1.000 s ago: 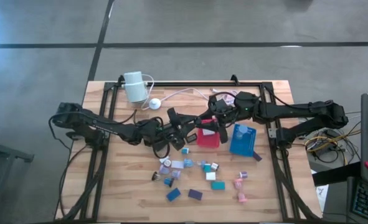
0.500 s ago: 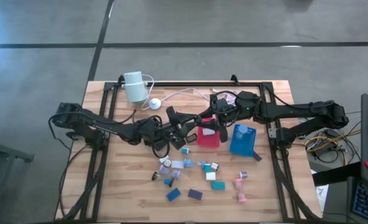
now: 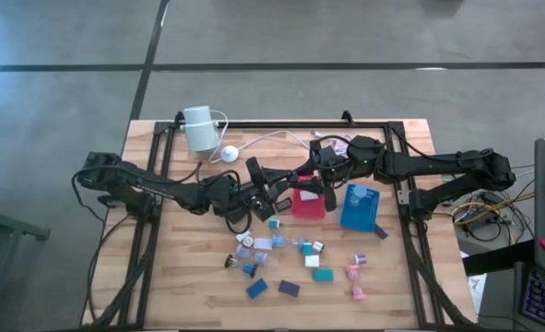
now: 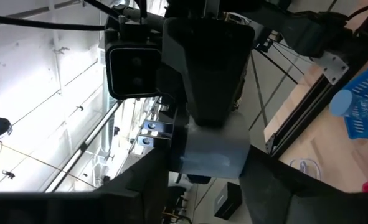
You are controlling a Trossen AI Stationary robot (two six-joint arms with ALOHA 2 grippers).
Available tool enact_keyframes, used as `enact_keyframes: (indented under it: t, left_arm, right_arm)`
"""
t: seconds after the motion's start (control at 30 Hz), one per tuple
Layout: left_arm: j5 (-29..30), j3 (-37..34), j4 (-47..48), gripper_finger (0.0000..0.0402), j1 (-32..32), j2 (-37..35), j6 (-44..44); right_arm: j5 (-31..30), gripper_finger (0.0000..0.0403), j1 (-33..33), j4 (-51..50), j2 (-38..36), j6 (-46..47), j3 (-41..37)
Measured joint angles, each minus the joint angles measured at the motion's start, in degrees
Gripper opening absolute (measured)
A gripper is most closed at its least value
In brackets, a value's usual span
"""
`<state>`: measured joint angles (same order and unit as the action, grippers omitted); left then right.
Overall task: Pick & Place Office items
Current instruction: Put the right black and white charger adapter into the black bin
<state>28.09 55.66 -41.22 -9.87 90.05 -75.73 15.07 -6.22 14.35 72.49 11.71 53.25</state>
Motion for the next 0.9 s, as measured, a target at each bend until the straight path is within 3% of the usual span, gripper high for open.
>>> enact_keyframes:
  t: [0.37, 0.7, 0.9]
  left_arm:
    - [-0.37, 0.04, 2.26, 0.0157, 0.0, -0.1, -1.1]
    - [0.99, -0.31, 2.49, 0.0157, -0.02, -0.88, 2.36]
    - [1.33, -0.6, 5.27, 0.0157, -0.07, -4.27, 6.87]
  right_arm:
    - [-0.03, 0.013, -0.02, -0.7, 0.02, -2.3, -0.07]
    - [-0.68, 0.0196, -0.12, -0.37, -0.72, -7.82, -0.07]
    - [-0.68, 0.021, -0.15, -2.76, -3.86, -12.0, -0.07]
